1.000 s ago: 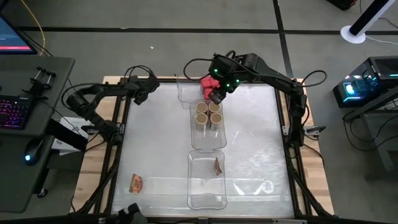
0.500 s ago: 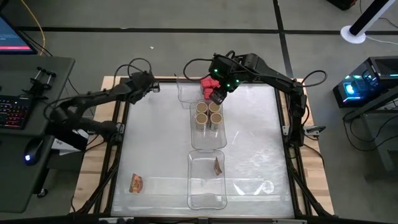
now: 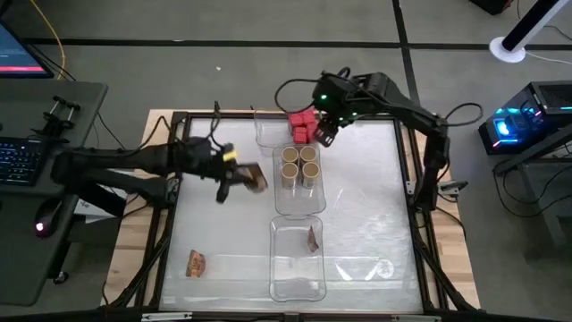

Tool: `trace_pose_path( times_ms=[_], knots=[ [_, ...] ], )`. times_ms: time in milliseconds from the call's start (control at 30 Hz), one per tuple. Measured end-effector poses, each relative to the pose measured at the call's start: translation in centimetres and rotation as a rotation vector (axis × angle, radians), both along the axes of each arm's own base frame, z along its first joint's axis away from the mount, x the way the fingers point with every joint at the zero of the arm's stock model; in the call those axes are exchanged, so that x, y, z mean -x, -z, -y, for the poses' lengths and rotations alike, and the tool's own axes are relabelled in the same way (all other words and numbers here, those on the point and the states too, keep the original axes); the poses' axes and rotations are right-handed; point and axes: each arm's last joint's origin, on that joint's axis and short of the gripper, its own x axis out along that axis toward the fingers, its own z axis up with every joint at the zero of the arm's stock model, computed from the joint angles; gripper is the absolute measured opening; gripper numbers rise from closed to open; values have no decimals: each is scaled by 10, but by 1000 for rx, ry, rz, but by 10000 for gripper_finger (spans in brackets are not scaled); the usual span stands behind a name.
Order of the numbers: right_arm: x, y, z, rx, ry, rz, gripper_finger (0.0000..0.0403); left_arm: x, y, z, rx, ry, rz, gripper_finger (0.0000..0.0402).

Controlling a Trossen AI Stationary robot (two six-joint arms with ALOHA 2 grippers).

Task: Sort spices by type
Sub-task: Put the top orange seasoning pack into the bottom transparent bin

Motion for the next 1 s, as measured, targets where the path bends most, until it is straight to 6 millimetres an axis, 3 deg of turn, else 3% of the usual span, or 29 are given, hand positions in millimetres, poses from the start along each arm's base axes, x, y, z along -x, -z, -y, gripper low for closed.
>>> trace_pose_path(
  times_ms=[200,367,567,667,1000],
  knots=[
    [29,-27,-7,10,44,100,191,-33,-23,33,-371,341,-19,0],
    [49,-44,-20,-62,121,211,191,-59,-17,40,-743,709,47,0],
    [53,-52,-46,-125,149,273,191,-95,-3,48,-569,946,180,0],
    [49,-52,-63,-137,94,271,191,-109,0,59,-584,1038,235,0],
    [46,-52,-95,-56,-49,245,191,-158,17,84,-678,1073,159,0]
  ],
)
